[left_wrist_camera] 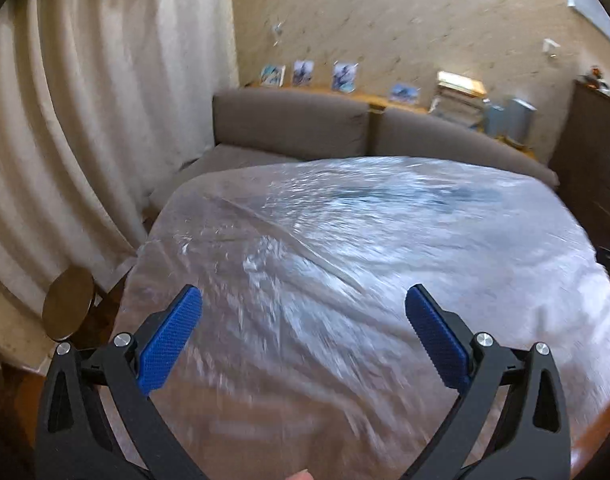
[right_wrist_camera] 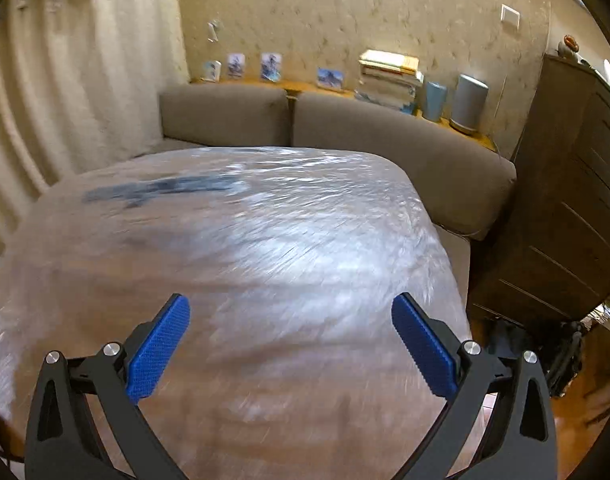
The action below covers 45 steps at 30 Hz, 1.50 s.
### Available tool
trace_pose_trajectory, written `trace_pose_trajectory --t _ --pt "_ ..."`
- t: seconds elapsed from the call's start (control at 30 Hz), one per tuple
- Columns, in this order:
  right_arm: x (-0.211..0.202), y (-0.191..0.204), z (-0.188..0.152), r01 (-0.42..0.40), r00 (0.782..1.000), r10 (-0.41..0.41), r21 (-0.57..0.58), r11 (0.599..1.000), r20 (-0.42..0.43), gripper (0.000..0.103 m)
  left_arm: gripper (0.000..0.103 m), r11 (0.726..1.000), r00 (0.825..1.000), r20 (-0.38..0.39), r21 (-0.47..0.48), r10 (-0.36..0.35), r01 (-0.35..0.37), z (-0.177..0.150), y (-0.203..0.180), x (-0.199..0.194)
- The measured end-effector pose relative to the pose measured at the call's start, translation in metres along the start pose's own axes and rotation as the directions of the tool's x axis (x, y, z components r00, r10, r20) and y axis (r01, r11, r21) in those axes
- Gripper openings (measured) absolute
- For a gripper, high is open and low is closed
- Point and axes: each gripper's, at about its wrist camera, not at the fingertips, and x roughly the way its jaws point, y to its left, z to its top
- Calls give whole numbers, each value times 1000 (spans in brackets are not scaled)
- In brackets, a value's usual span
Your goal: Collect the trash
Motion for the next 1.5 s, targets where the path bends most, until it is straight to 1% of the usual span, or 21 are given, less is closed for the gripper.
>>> trace_pose_trajectory --t 0.07,0.13,0.23,0.3,0.4,0.47,0.5,0.57,0.6,0.63,1.5 --pt "22 -10 11 14 1000 -14 24 1000 -6 99 102 1000 999 -22 -15 24 -25 3 -5 20" --pt "40 -12 20 24 999 -23 41 999 -24 99 102 999 999 -44 -25 24 -25 4 -2 44" --pt "62 -17 27 52 998 -50 35 998 -45 99 102 998 997 -74 -65 17 -22 11 -3 63" --pt "63 -15 23 55 997 -54 26 998 -51 99 102 996 996 -87 -83 22 -29 12 0 76" --pt "71 -11 18 63 997 -63 13 998 -55 99 102 995 996 -87 -94 24 -32 10 2 83" --pt "82 -14 15 50 995 -47 28 998 -86 99 102 996 994 -113 -90 15 -25 12 1 89" --pt "82 -16 14 28 996 -24 55 998 -83 99 102 996 992 -125 -91 13 -25 12 1 94" --pt "83 -18 14 42 996 -37 64 997 -87 99 102 996 987 -155 -73 45 -57 13 -3 100" --pt "83 -17 14 47 995 -42 57 997 -89 99 102 996 984 -170 -72 46 -59 12 -5 105" --pt "84 -17 13 46 995 -40 56 997 -89 99 102 995 984 -175 -85 26 -42 11 -4 107" --pt "83 -17 14 46 995 -40 56 997 -89 99 102 995 985 -173 -87 28 -44 10 -6 105"
